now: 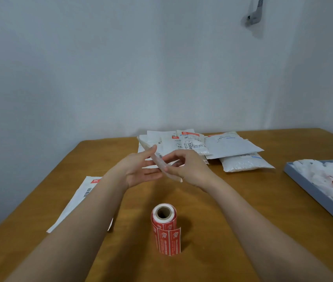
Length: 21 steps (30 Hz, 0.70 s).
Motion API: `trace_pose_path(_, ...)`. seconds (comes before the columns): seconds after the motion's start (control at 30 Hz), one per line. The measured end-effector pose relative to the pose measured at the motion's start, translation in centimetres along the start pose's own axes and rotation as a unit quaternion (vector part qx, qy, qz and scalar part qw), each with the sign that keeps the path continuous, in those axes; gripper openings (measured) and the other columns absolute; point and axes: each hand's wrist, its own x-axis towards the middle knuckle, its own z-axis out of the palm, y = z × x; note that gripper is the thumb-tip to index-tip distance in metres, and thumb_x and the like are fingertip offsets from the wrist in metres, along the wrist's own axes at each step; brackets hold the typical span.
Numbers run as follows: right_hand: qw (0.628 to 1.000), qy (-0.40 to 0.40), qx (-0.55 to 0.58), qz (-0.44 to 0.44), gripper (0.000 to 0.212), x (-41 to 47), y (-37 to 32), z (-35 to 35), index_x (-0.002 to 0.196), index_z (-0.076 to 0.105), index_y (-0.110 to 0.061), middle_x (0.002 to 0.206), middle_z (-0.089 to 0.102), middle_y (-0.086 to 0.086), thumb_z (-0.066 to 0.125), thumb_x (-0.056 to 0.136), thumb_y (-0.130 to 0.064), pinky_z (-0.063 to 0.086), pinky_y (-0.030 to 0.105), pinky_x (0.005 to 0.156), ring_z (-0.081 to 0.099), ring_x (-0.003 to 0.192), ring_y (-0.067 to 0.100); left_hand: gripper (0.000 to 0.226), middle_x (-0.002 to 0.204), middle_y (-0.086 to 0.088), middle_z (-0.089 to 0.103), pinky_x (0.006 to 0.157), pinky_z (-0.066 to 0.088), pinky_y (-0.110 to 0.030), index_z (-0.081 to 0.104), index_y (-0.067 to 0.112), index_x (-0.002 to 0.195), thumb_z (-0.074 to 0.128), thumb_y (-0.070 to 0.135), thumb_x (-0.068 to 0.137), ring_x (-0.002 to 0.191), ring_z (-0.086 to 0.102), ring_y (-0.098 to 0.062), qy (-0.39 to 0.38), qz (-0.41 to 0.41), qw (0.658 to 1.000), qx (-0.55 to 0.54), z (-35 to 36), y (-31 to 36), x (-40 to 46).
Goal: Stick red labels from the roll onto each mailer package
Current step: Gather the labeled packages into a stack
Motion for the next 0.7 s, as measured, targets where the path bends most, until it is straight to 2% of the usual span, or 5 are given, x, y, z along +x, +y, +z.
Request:
trace_pose_path(0.2, 1.000, 0.012, -0.021, 0.014, 0.028, 1.2, 1.1, 0.6, 0.106, 0.072, -0.022, 0.100, 0.065, -0.015, 0.078, 0.079, -0.021, 0.045, 0.013, 0.069, 0.060, 0.092, 0.005, 0.031, 0.118, -0.019, 0.065, 0.065, 0.059, -0.041, 0.052, 0.005, 0.127, 0.045, 0.011, 0.097, 0.097, 0.068, -0.035, 0.047, 0.024, 0.998, -0.045, -0.7, 0.4, 0.6)
trace_pose_path(0.4, 0.997, -0.049, -0.066, 0.011, 0.073, 2.0, 2.5, 0.7, 0.132, 0.050, -0.035, 0.129, 0.050, -0.017, 0.085, 0.068, -0.037, 0.039, 0.010, 0.082, 0.049, 0.109, -0.001, 0.031, 0.116, -0.020, 0.066, 0.071, 0.059, -0.040, 0.056, 0.004, 0.123, 0.056, 0.020, 0.097, 0.099, 0.068, -0.033, 0.054, 0.033, 0.994, -0.090, -1.4, 1.1, 2.0)
trace_pose_path(0.53, 0.997, 0.031, -0.072, -0.021, 0.033, 4.2, 3.7, 1.4, 0.124, 0.056, -0.025, 0.116, 0.062, -0.007, 0.061, 0.092, -0.025, 0.053, 0.019, 0.079, 0.060, 0.098, 0.007, 0.040, 0.120, -0.008, 0.067, 0.094, 0.052, -0.037, 0.060, 0.010, 0.122, 0.068, 0.031, 0.089, 0.106, 0.068, -0.025, 0.015, 0.045, 0.999, 0.019, -1.8, 1.5, 3.3)
trace_pose_path(0.63, 0.993, 0.103, 0.041, 0.039, 0.020, 6.2, 4.7, 1.7, 0.109, 0.061, -0.015, 0.103, 0.064, 0.001, 0.048, 0.096, -0.010, 0.058, 0.037, 0.082, 0.070, 0.082, 0.014, 0.049, 0.129, 0.002, 0.057, 0.107, 0.039, -0.039, 0.054, 0.015, 0.129, 0.071, 0.031, 0.086, 0.120, 0.054, -0.023, 0.095, 0.061, 0.987, 0.116, -2.6, 1.3, 5.0)
trace_pose_path(0.7, 0.983, 0.096, 0.131, 0.089, 0.019, 7.3, 4.9, 1.8, 0.110, 0.059, -0.011, 0.106, 0.065, 0.004, 0.047, 0.096, -0.008, 0.058, 0.037, 0.085, 0.072, 0.075, 0.010, 0.055, 0.131, 0.002, 0.052, 0.104, 0.040, -0.041, 0.047, 0.015, 0.134, 0.070, 0.031, 0.086, 0.119, 0.052, -0.025, 0.134, 0.035, 0.980, 0.143, -3.3, 1.0, 5.9)
